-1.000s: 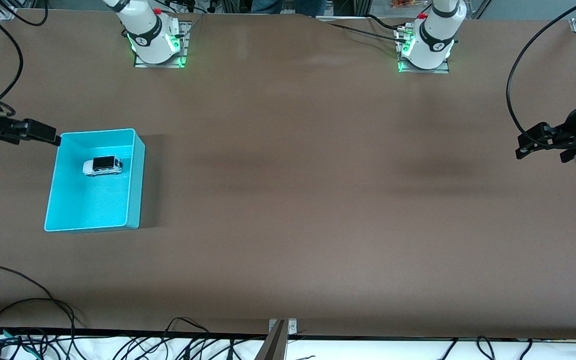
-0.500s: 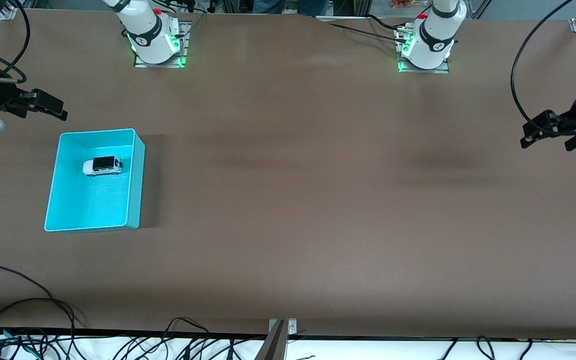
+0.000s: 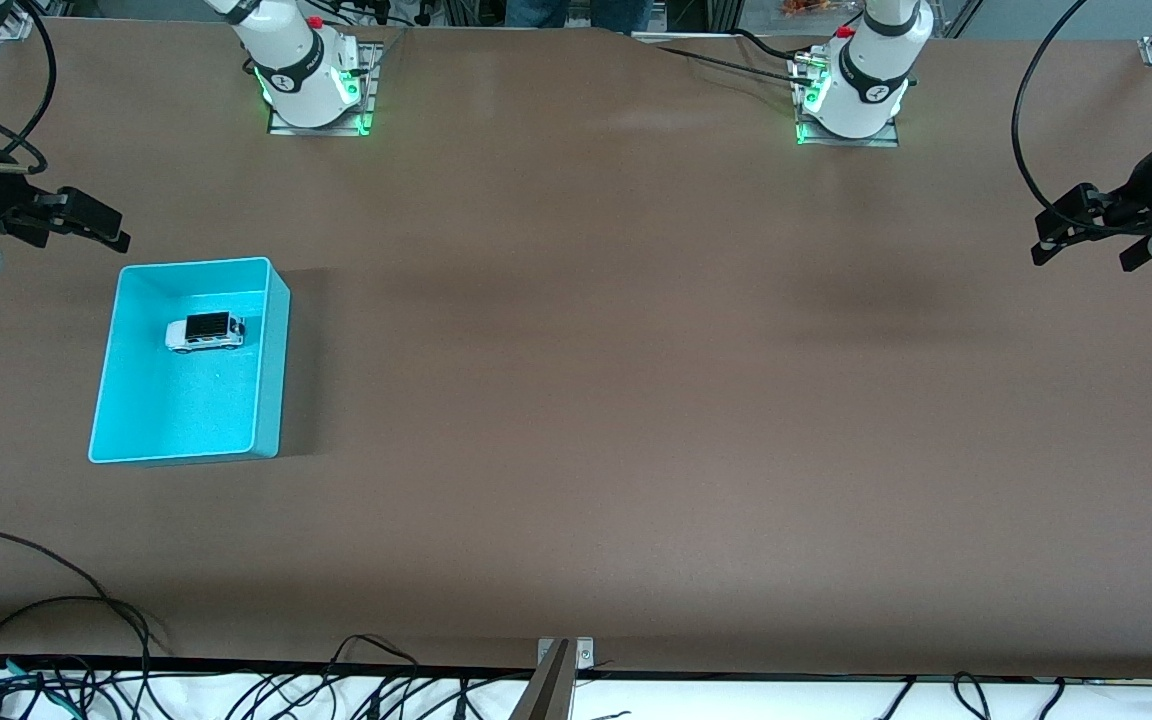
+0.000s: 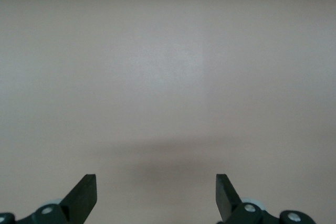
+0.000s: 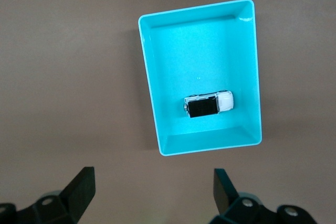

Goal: Wind and store white jeep toy

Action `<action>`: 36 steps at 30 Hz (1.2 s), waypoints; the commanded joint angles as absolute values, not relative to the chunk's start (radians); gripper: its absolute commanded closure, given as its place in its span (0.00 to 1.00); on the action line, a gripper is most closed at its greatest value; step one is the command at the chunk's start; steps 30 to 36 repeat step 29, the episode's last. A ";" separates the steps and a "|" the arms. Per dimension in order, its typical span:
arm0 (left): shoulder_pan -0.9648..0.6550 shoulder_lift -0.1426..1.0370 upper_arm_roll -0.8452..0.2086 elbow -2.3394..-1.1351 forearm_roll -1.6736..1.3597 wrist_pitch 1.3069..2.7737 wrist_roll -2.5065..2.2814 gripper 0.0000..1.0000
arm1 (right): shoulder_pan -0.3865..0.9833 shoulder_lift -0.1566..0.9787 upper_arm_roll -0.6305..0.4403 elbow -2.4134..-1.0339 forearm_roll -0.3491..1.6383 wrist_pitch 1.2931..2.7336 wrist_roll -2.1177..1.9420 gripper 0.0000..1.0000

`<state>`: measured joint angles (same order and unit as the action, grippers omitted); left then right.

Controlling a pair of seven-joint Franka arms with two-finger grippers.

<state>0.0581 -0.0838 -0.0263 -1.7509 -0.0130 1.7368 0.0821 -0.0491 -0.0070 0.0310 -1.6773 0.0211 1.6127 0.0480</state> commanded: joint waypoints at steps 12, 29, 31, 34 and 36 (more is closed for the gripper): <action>0.069 -0.071 -0.028 -1.740 -0.023 1.753 0.091 0.00 | -0.051 0.020 0.034 -1.640 0.006 1.608 0.049 0.00; 0.069 -0.069 -0.028 -1.733 -0.025 1.755 0.089 0.00 | -0.051 0.020 0.034 -1.640 0.006 1.603 0.049 0.00; 0.069 -0.069 -0.028 -1.733 -0.025 1.755 0.089 0.00 | -0.051 0.020 0.034 -1.640 0.006 1.603 0.049 0.00; 0.069 -0.069 -0.028 -1.733 -0.025 1.755 0.089 0.00 | -0.051 0.020 0.034 -1.640 0.006 1.603 0.049 0.00; 0.069 -0.069 -0.028 -1.733 -0.025 1.755 0.089 0.00 | -0.051 0.020 0.034 -1.640 0.006 1.603 0.049 0.00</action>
